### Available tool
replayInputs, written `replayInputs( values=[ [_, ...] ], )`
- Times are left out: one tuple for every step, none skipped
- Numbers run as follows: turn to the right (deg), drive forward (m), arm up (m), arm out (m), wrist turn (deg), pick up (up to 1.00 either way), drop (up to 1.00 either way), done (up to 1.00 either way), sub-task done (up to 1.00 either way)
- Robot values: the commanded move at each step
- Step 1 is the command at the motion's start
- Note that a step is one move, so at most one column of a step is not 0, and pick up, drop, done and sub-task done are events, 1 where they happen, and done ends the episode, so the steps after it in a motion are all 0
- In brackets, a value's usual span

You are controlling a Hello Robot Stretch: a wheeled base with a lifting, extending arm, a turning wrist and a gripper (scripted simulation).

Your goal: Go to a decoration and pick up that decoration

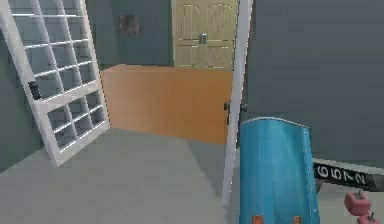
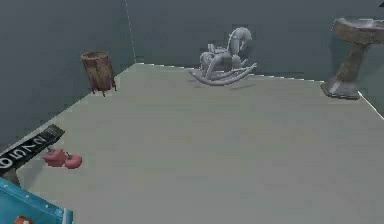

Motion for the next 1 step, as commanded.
replayInputs(
  values=[
    [-24.0, 0.00, 0.00, 0.00, 0.0, 0.00, 0.00, 0.00, 0.00]
  ],
)
